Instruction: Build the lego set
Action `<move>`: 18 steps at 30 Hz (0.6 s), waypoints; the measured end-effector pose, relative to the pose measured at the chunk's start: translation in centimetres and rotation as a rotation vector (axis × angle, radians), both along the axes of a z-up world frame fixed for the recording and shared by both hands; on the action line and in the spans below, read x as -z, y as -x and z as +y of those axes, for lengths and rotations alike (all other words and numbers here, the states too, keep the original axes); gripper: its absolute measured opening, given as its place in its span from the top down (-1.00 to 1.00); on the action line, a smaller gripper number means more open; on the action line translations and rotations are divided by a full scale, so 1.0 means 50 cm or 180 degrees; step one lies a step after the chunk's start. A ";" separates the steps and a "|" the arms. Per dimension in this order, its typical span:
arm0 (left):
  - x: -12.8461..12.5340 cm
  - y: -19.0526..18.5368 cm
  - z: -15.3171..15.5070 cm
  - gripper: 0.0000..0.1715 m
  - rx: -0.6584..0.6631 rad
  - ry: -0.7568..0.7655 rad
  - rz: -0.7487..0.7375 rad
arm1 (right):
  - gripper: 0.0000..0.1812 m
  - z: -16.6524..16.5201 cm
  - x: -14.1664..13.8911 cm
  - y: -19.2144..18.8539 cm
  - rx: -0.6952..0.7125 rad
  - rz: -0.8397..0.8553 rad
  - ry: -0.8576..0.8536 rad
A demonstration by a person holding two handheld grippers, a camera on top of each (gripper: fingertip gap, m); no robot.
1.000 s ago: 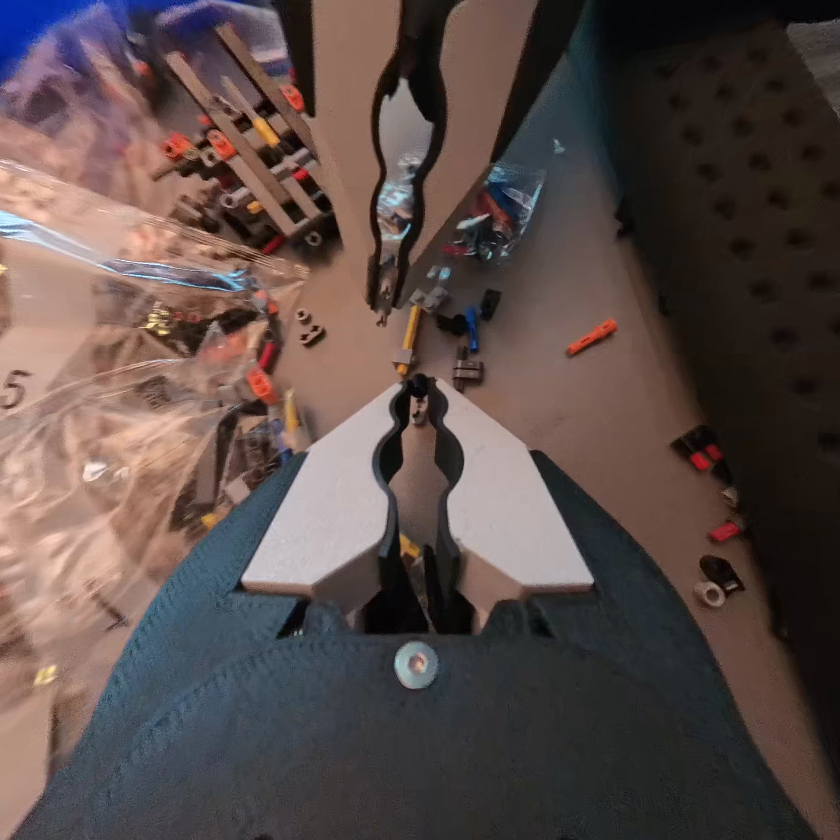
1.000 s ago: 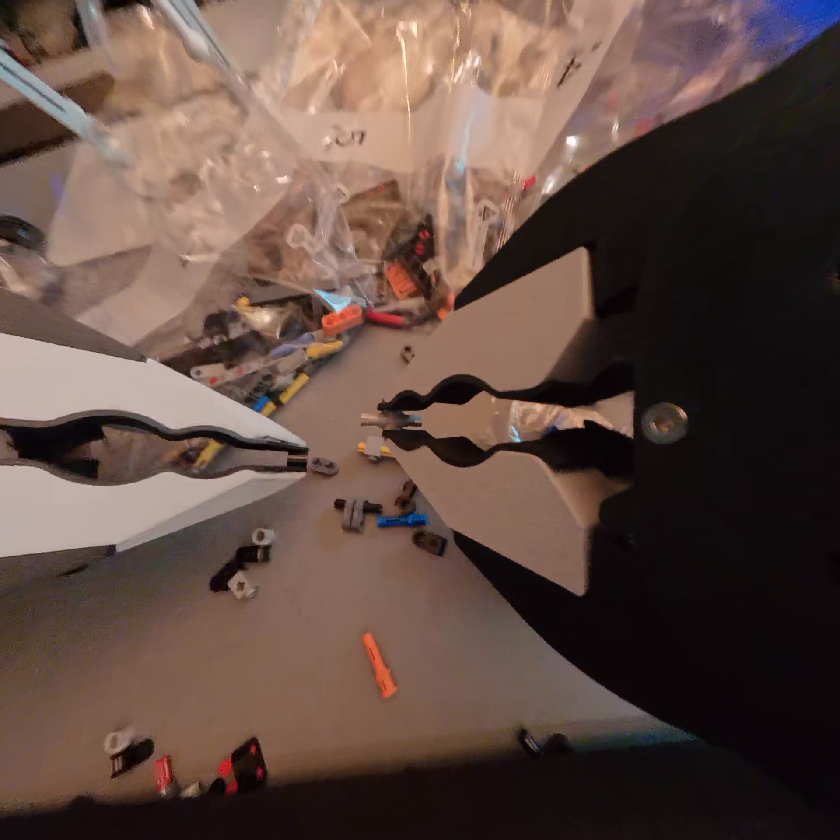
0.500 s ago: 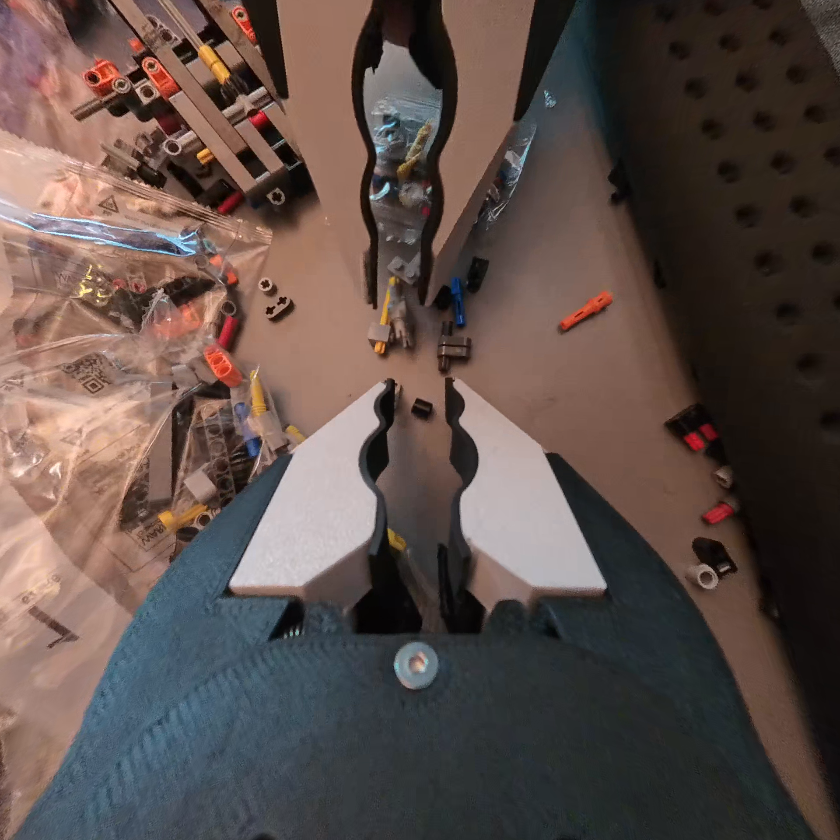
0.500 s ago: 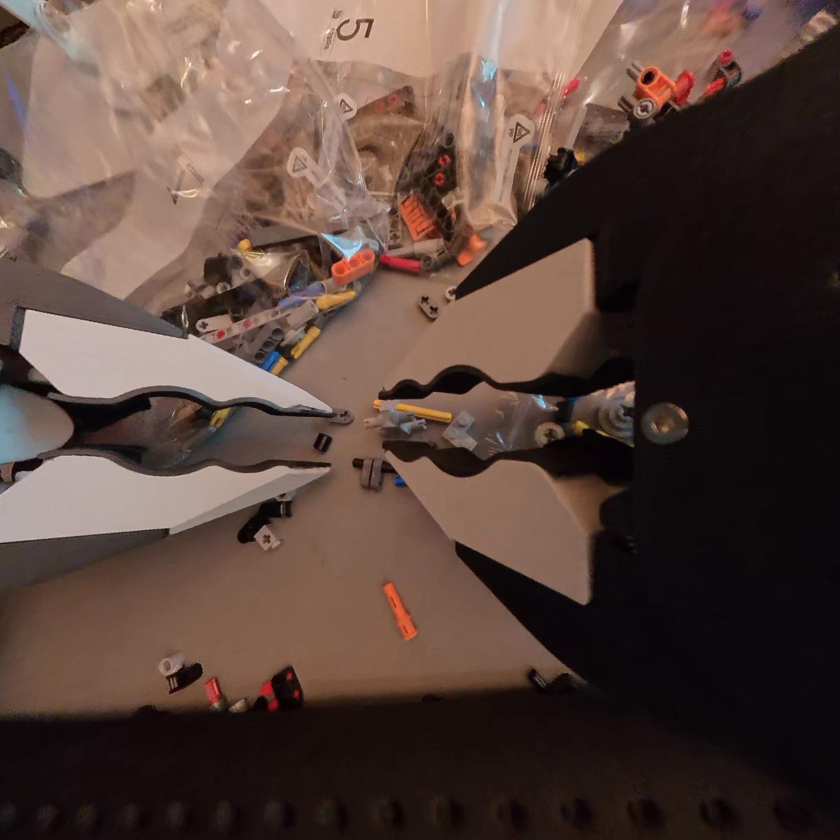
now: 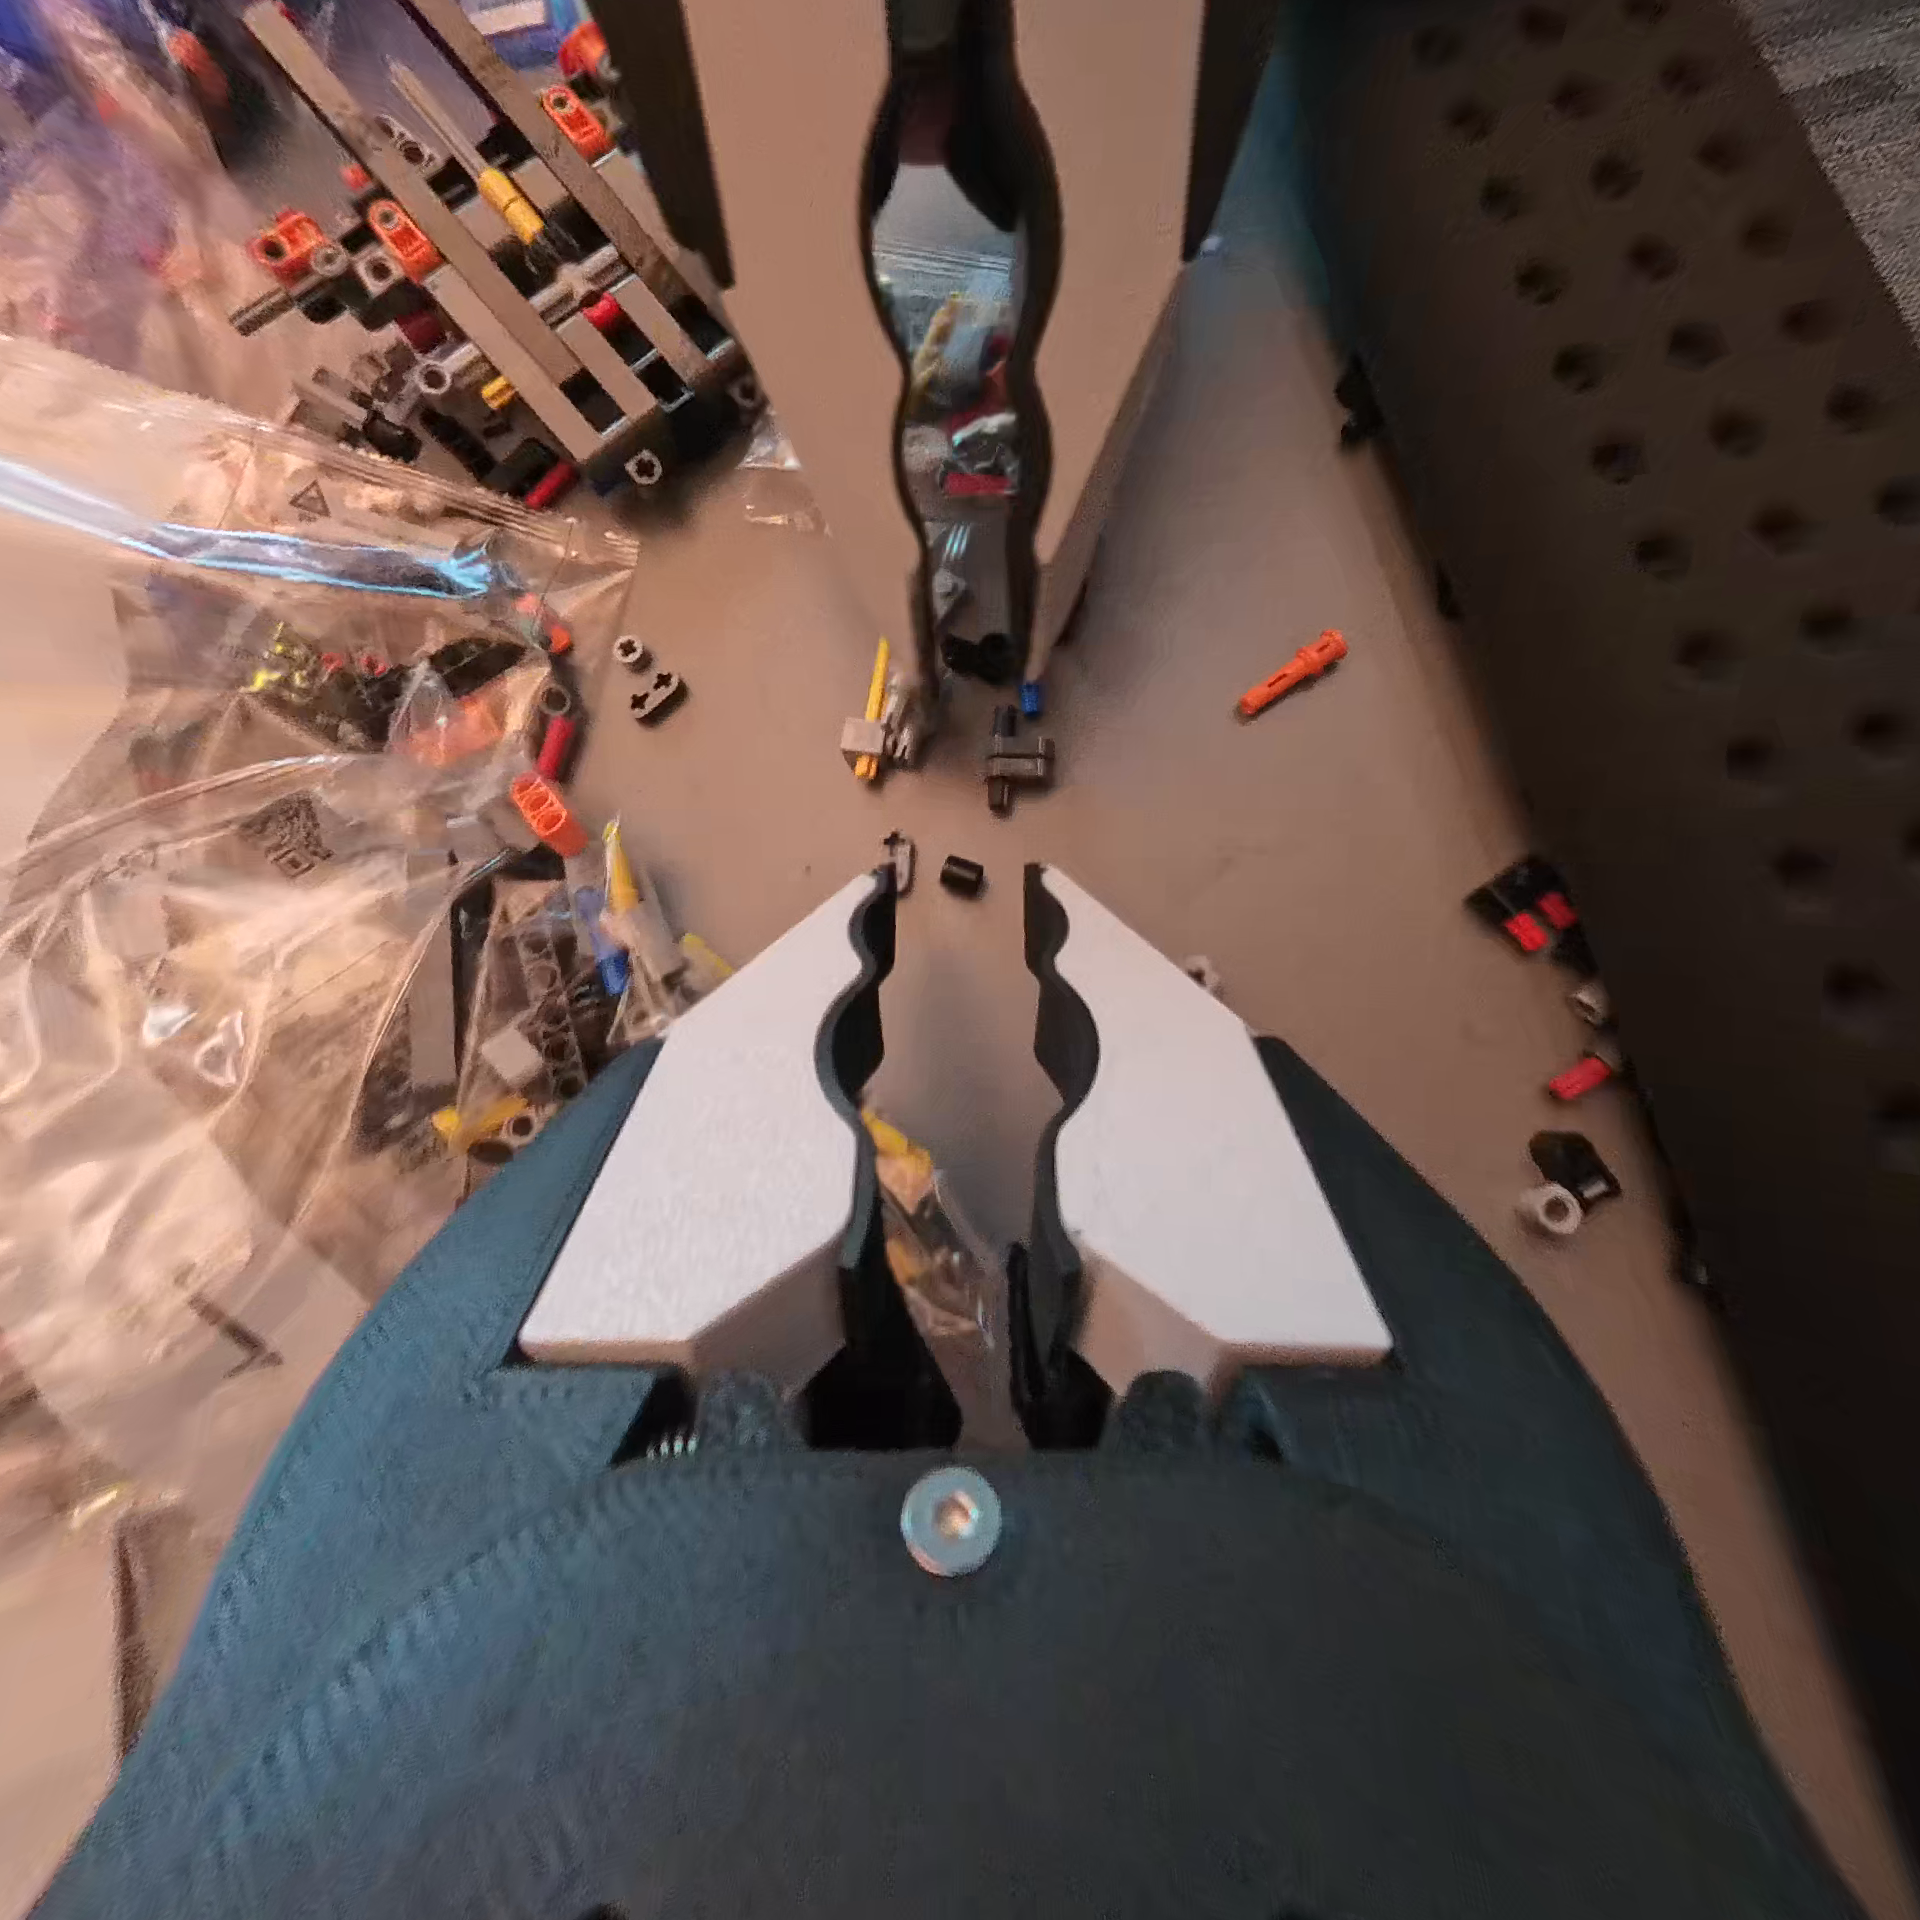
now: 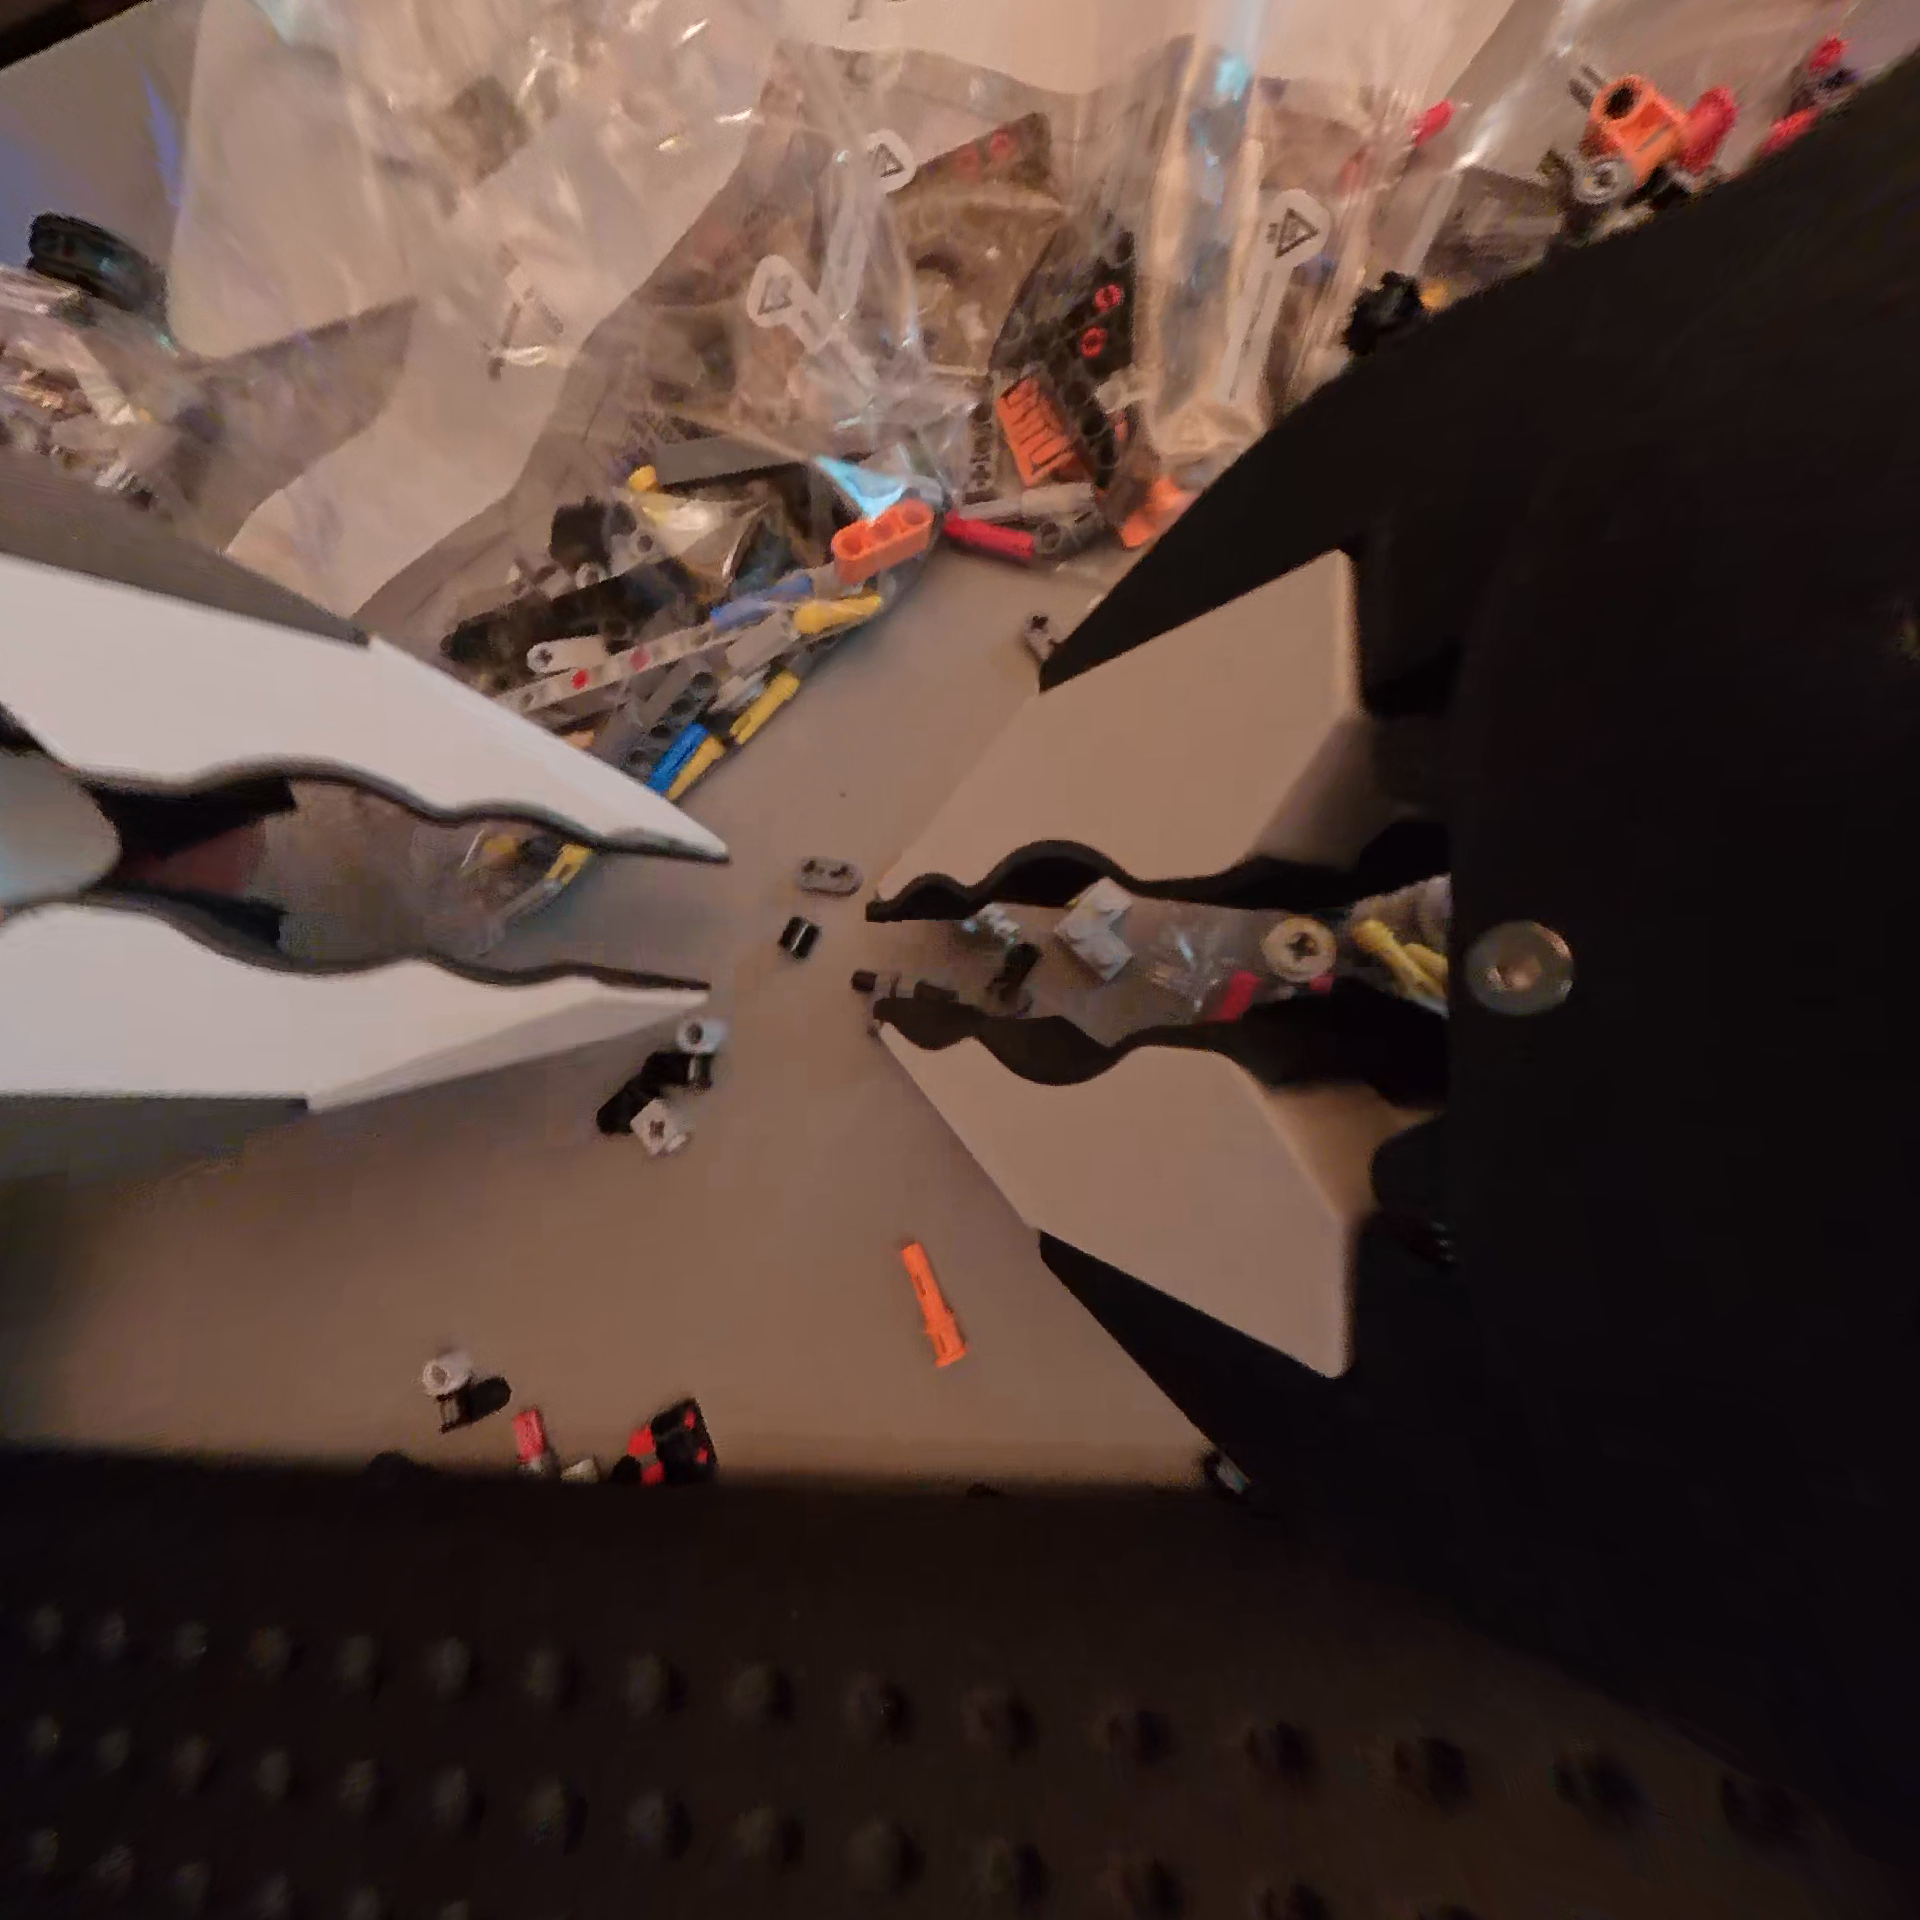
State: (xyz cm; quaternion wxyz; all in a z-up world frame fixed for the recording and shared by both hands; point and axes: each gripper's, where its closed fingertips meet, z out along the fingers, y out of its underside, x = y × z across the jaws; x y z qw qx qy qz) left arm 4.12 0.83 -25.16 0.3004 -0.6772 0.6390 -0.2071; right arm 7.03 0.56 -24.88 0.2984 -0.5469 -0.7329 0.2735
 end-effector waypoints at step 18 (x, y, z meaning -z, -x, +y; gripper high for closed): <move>0.028 0.051 0.021 0.73 -0.0198 -0.0057 0.0401 | 0.82 -0.068 0.042 0.095 -0.0280 -0.0335 -0.0280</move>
